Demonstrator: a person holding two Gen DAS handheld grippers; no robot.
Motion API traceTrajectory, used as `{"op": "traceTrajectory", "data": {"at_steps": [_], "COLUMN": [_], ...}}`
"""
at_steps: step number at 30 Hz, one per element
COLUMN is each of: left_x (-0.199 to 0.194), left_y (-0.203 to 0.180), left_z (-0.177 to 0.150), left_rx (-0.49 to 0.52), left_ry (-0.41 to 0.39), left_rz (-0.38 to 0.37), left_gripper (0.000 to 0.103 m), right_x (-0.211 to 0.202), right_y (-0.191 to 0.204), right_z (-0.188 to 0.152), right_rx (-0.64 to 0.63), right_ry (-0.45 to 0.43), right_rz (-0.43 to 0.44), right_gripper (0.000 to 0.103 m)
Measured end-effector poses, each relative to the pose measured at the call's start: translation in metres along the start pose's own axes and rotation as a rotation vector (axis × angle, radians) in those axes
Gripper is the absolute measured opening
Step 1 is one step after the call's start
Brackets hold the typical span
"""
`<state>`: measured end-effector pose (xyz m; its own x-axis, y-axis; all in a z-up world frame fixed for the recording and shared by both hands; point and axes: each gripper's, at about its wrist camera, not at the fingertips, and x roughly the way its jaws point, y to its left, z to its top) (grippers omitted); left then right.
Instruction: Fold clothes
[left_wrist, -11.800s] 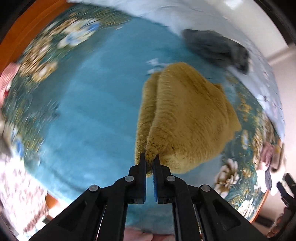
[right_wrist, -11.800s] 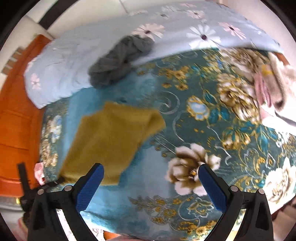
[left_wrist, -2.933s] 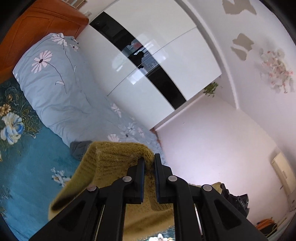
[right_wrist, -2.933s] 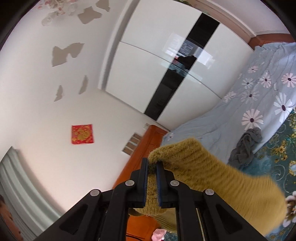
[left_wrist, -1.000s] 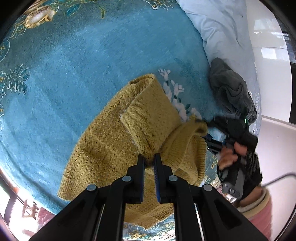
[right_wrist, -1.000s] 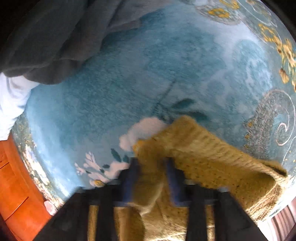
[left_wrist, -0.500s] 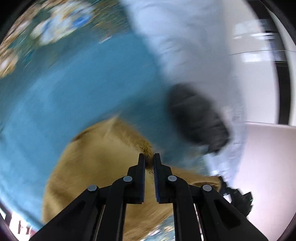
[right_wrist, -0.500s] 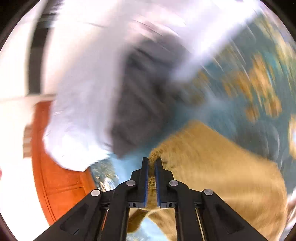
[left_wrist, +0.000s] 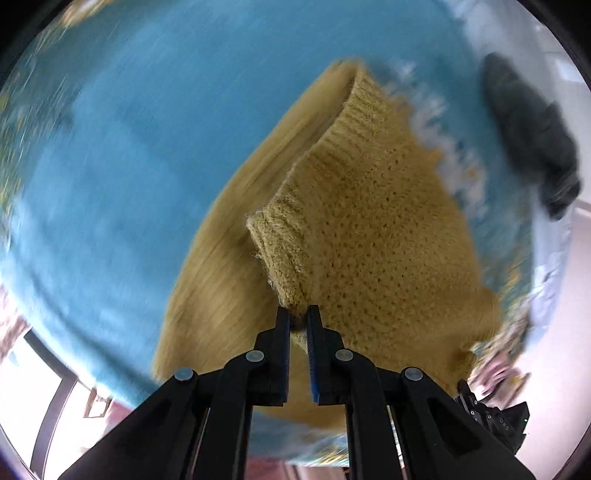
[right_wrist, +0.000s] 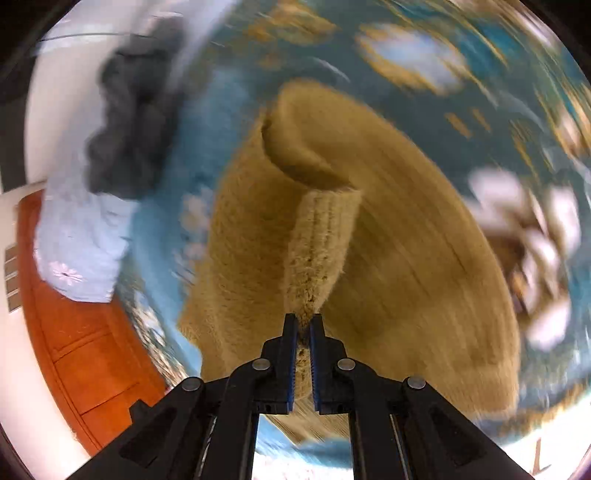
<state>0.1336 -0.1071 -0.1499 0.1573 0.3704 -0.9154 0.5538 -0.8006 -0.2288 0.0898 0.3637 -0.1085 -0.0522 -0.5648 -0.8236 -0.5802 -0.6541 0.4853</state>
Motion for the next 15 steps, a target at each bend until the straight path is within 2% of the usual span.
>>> {"op": "traceTrajectory", "data": {"at_steps": [3,7,11,15], "left_x": [0.005,-0.004,0.000,-0.009], "left_y": [0.016,0.021,0.030,0.039], "left_z": [-0.014,-0.024,-0.031,-0.027], "left_rx": [-0.001,0.065,0.103,0.090], "left_ry": [0.021,0.015,0.032,0.014], "left_rz": [0.019,0.022,0.053,0.004], "left_gripper": [0.008,0.008,0.009,0.014], "right_x": [-0.004,-0.012,0.003,0.001], "right_y": [-0.012,-0.022,-0.046,-0.054], "right_z": [-0.022,-0.041,-0.048,-0.040], "right_rx": [-0.036,-0.081,-0.034,-0.018], "right_ry": [0.023,0.028,0.053,0.027], "right_rz": [-0.037,-0.072,-0.115,-0.120], "right_gripper": [0.007,0.007,0.007,0.011]}}
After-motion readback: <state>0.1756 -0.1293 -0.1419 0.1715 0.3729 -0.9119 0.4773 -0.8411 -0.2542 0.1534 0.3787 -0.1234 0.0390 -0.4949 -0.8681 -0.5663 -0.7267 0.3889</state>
